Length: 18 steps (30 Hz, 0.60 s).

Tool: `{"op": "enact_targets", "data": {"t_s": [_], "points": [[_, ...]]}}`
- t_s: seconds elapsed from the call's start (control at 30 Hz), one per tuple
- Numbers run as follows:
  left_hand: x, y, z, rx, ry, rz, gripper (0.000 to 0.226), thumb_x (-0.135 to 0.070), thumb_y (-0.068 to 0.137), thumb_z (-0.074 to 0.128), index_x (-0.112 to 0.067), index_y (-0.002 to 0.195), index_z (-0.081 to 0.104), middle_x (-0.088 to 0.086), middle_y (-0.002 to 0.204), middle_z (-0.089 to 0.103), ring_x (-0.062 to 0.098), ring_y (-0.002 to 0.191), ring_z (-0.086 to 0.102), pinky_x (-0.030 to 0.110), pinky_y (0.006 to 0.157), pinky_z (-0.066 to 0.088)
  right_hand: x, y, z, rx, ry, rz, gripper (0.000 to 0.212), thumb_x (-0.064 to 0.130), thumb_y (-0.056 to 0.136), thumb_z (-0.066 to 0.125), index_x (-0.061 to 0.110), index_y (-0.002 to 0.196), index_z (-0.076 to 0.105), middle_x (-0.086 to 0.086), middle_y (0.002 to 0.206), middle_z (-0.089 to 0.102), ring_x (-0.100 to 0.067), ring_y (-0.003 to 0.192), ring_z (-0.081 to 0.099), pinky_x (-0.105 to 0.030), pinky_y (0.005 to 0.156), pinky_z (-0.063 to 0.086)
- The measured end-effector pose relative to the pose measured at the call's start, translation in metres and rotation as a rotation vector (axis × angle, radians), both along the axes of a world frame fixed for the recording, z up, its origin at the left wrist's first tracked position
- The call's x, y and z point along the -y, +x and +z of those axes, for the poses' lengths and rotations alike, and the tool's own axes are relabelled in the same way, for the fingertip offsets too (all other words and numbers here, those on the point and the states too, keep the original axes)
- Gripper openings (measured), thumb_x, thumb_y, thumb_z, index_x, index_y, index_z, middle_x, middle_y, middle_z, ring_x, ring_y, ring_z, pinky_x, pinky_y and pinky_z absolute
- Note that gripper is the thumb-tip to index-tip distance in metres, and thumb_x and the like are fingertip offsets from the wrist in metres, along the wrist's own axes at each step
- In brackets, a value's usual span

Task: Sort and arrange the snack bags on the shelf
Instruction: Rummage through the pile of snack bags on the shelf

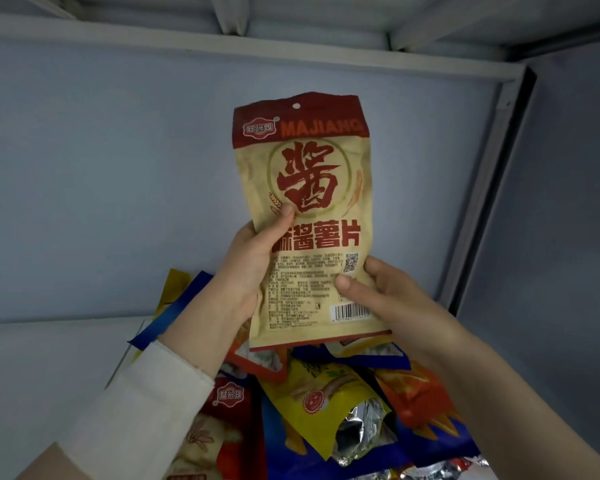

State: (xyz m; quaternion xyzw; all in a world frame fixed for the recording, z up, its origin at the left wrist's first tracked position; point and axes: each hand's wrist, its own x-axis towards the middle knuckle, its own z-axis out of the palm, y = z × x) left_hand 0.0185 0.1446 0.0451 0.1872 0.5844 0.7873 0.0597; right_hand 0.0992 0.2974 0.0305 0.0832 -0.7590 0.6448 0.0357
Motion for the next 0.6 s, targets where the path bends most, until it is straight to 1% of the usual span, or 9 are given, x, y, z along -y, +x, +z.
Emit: {"op": "enact_targets", "data": {"t_s": [0.07, 0.13, 0.23, 0.33, 0.37, 0.43, 0.5, 0.53, 0.6], "points": [[0.000, 0.000, 0.001, -0.030, -0.021, 0.062, 0.038, -0.040, 0.082, 0.061, -0.016, 0.112, 0.062, 0.002, 0.099, 0.075, 0.019, 0.091, 0.071, 0.040, 0.086, 0.055, 0.001, -0.004, 0.001, -0.006, -0.046, -0.061, 0.025, 0.027, 0.077, 0.066, 0.024, 0.102, 0.064, 0.004, 0.098, 0.075, -0.012, 0.087, 0.072, -0.025, 0.075, 0.059], [0.001, 0.002, 0.000, -0.103, -0.078, 0.138, 0.044, -0.039, 0.087, 0.057, -0.019, 0.126, 0.053, 0.000, 0.114, 0.069, 0.016, 0.101, 0.067, 0.039, 0.090, 0.053, 0.001, -0.008, 0.002, -0.036, -0.019, -0.195, 0.015, 0.023, 0.082, 0.067, 0.025, 0.096, 0.064, 0.006, 0.092, 0.075, -0.011, 0.082, 0.072, -0.024, 0.072, 0.059], [0.002, 0.010, -0.003, -0.117, -0.150, 0.114, 0.077, -0.049, 0.075, 0.058, -0.025, 0.143, 0.030, -0.006, 0.137, 0.049, 0.007, 0.115, 0.051, 0.031, 0.091, 0.048, 0.003, -0.013, 0.002, -0.199, 0.299, -0.468, 0.014, 0.027, 0.085, 0.065, 0.024, 0.098, 0.062, 0.014, 0.082, 0.069, -0.002, 0.073, 0.066, -0.007, 0.063, 0.050], [0.002, 0.016, -0.002, -0.037, -0.164, -0.064, 0.090, -0.057, 0.064, 0.062, -0.023, 0.142, 0.033, 0.000, 0.138, 0.050, 0.014, 0.121, 0.053, 0.043, 0.099, 0.048, 0.020, -0.012, 0.002, -0.343, 0.648, -0.493, 0.029, 0.029, 0.088, 0.059, 0.024, 0.117, 0.059, 0.005, 0.083, 0.068, -0.007, 0.064, 0.059, -0.007, 0.052, 0.043], [0.003, 0.017, 0.000, -0.015, -0.164, -0.080, 0.091, -0.060, 0.063, 0.065, -0.023, 0.141, 0.035, 0.003, 0.134, 0.054, 0.017, 0.118, 0.056, 0.045, 0.098, 0.048, 0.027, -0.010, 0.001, -0.367, 0.744, -0.435, 0.035, 0.032, 0.089, 0.057, 0.024, 0.123, 0.056, 0.002, 0.091, 0.070, -0.010, 0.066, 0.060, -0.010, 0.054, 0.044], [0.008, 0.016, 0.002, -0.015, -0.181, -0.040, 0.089, -0.061, 0.067, 0.069, -0.023, 0.141, 0.037, 0.003, 0.130, 0.057, 0.020, 0.117, 0.058, 0.046, 0.097, 0.049, 0.039, -0.005, 0.002, -0.355, 0.851, -0.275, 0.048, 0.039, 0.088, 0.057, 0.024, 0.132, 0.048, 0.001, 0.113, 0.067, -0.011, 0.083, 0.063, -0.019, 0.072, 0.048], [0.017, 0.013, 0.001, -0.017, -0.123, 0.019, 0.070, -0.045, 0.079, 0.067, -0.019, 0.139, 0.042, 0.002, 0.129, 0.060, 0.021, 0.118, 0.058, 0.046, 0.097, 0.048, 0.045, -0.001, 0.006, -0.292, 0.860, -0.133, 0.062, 0.046, 0.084, 0.058, 0.024, 0.139, 0.041, 0.008, 0.134, 0.054, -0.008, 0.117, 0.054, -0.016, 0.093, 0.039], [0.024, 0.012, -0.001, 0.005, -0.062, 0.051, 0.058, -0.034, 0.085, 0.064, -0.016, 0.137, 0.046, 0.004, 0.126, 0.062, 0.022, 0.116, 0.060, 0.045, 0.097, 0.049, 0.046, 0.000, 0.007, -0.267, 0.857, -0.089, 0.064, 0.049, 0.082, 0.057, 0.026, 0.140, 0.040, 0.011, 0.140, 0.048, -0.005, 0.126, 0.046, -0.013, 0.098, 0.033], [0.039, 0.008, -0.007, 0.081, 0.045, 0.122, 0.043, -0.020, 0.090, 0.059, -0.011, 0.131, 0.052, 0.007, 0.119, 0.066, 0.022, 0.110, 0.063, 0.043, 0.092, 0.051, 0.049, 0.000, 0.011, -0.238, 0.847, -0.016, 0.061, 0.052, 0.081, 0.056, 0.029, 0.136, 0.045, 0.014, 0.143, 0.043, 0.001, 0.131, 0.038, -0.010, 0.101, 0.026]]}}
